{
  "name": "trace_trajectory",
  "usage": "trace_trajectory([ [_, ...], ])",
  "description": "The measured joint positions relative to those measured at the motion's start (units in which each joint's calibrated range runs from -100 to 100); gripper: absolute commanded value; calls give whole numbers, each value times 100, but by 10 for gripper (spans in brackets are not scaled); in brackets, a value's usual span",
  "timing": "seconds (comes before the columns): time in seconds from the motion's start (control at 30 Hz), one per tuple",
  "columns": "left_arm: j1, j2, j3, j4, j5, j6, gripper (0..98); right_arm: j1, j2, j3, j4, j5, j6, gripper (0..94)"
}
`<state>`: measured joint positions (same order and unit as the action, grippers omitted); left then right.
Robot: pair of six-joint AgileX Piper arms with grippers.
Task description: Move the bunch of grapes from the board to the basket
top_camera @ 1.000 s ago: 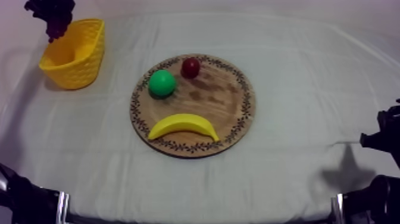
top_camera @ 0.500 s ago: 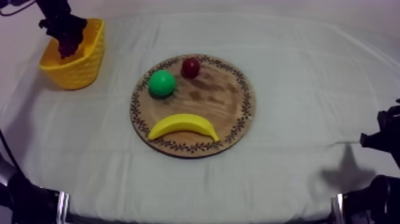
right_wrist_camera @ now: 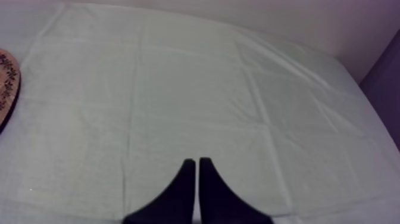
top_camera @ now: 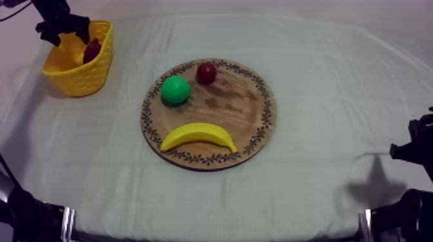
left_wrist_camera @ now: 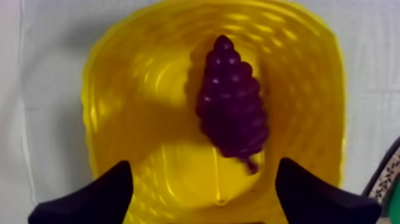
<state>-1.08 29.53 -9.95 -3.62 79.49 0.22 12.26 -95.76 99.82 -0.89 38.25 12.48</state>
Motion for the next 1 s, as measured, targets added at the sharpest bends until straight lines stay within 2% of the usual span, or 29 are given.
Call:
trace_trajectory([
  [0.23,38,-1026,1000,125,-668,96,441,0,0,0,0,0,0,3],
  [0.33,16,-1671,1627,200,-1139,123,329,0,0,0,0,0,0,3],
  [0.53,-90,-3115,3279,324,-2461,-80,184,0,0,0,0,0,0,3],
  [0.77,27,-5069,5441,313,-3949,-186,40,0,0,0,0,0,-3,3],
  [1.0,93,-6965,7731,307,-5328,-22,3,0,0,0,0,0,1,3],
])
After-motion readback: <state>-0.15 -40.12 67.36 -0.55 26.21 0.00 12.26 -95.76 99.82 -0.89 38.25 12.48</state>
